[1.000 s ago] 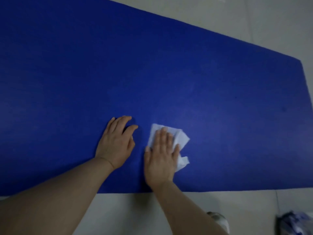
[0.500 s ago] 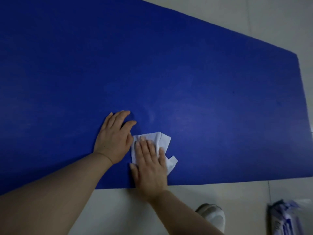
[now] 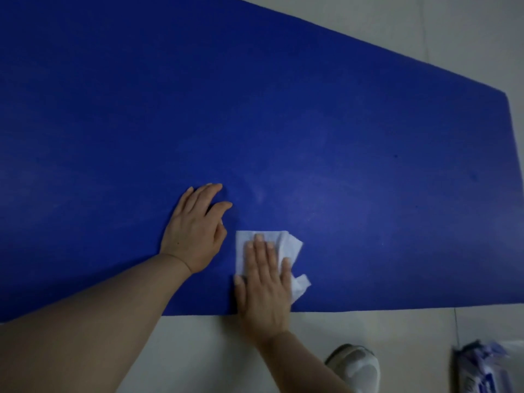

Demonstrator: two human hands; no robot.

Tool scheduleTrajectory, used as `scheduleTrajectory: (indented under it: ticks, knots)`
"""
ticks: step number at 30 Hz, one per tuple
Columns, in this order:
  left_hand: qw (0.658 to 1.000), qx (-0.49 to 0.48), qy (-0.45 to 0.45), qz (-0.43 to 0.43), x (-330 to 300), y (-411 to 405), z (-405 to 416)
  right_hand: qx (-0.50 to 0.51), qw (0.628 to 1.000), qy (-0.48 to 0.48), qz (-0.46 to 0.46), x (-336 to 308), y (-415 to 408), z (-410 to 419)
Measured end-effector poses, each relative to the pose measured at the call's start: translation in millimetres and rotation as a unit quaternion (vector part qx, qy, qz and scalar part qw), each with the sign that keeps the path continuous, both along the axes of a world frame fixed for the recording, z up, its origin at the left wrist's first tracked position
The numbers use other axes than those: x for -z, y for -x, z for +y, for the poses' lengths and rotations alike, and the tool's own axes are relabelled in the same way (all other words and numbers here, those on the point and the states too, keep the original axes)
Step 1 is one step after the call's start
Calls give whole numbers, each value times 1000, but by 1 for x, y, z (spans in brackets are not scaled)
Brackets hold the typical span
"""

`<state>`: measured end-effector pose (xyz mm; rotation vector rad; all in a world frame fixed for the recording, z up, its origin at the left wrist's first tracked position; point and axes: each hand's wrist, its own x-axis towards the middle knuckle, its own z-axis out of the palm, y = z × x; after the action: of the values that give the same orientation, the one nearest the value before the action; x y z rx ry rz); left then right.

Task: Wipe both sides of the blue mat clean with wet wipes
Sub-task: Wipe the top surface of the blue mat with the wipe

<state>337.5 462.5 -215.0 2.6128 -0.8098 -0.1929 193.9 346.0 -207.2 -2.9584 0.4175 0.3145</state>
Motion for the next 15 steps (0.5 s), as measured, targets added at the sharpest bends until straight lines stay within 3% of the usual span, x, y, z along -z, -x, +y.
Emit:
scheduleTrajectory:
  ticks: [5, 7, 9, 11, 15]
  knots:
    - [1000, -5, 2, -4, 1, 0, 0, 189, 981, 47, -8, 8, 13, -47]
    - [1000, -3, -2, 1, 1, 0, 0, 149, 988, 26, -4, 1, 8, -19]
    - [1000, -3, -1, 6, 0, 0, 0, 18, 1000, 1, 1, -1, 8, 5]
    - [1000, -2, -1, 4, 0, 0, 0, -35, 999, 0, 6, -1, 7, -4]
    - [1000, -9, 7, -7, -1, -1, -1, 157, 987, 29, -7, 5, 10, -63]
